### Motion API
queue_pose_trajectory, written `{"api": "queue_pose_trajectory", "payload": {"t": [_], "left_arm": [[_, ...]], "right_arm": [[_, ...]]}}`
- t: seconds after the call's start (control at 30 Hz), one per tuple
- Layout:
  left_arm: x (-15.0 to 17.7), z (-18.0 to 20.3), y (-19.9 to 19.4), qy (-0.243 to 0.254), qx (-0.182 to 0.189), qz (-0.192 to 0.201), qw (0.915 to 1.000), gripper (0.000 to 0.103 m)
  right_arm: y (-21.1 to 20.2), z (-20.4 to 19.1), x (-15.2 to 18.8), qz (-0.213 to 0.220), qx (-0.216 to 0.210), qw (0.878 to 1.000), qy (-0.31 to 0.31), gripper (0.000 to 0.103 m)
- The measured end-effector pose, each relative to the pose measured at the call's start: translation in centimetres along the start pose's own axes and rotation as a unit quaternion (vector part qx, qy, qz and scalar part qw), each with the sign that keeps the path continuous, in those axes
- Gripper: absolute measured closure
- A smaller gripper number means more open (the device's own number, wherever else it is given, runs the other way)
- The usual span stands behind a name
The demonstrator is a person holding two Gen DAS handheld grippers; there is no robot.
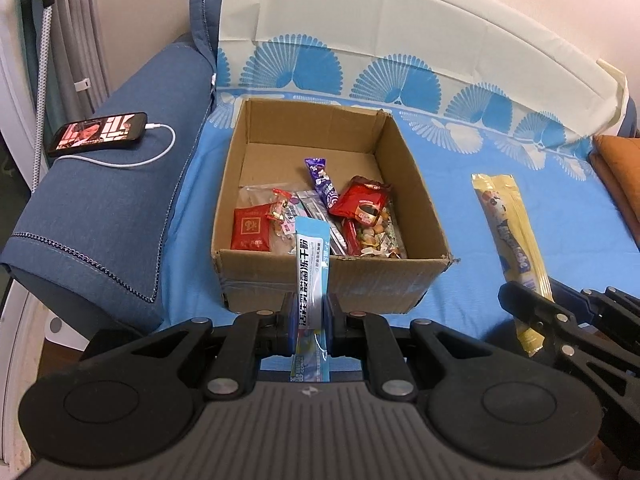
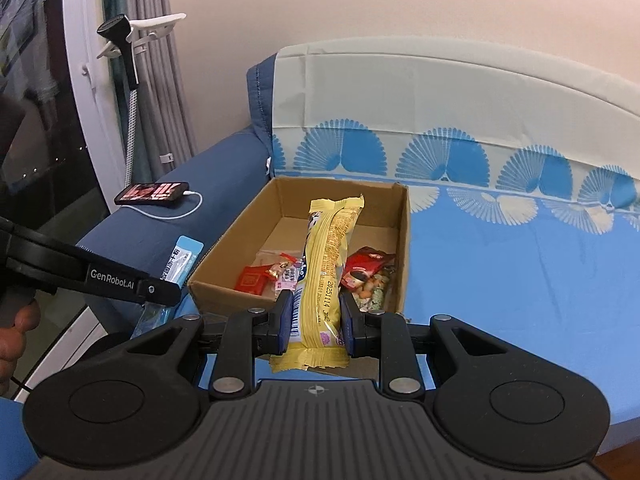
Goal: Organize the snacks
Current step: 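Carry the blue stick with the left tool while the right tool carries the yellow bar to the box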
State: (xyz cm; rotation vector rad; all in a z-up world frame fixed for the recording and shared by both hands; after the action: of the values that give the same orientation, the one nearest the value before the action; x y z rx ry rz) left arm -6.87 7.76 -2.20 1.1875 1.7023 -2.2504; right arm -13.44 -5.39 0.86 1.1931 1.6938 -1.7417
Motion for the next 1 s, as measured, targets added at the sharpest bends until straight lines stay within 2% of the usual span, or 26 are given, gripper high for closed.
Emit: {"api": "queue_pose_trajectory", "payload": {"t": [1.0], "left_arm": [[0.1,-0.7,2.2,-0.006,0.005,-0.023,0.9997,0.089]], "right_arm": [[2.4,-0.3,0.6,-0.042,-0.005,0.999,-0.013,0.076]]}}
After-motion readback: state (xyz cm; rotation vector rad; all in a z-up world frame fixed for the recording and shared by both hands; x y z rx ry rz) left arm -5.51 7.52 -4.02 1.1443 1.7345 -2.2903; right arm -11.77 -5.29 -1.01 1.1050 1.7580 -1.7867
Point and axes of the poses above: each gripper's, at about its wrist camera, not at the fingertips, and y roughly the way its jaws point, z to its right, x to its underside, the point moved 8 cm from there along y, roughly the way its jaws point, and after that the axes turned 2 degrees about x, right-handed, at the moved point
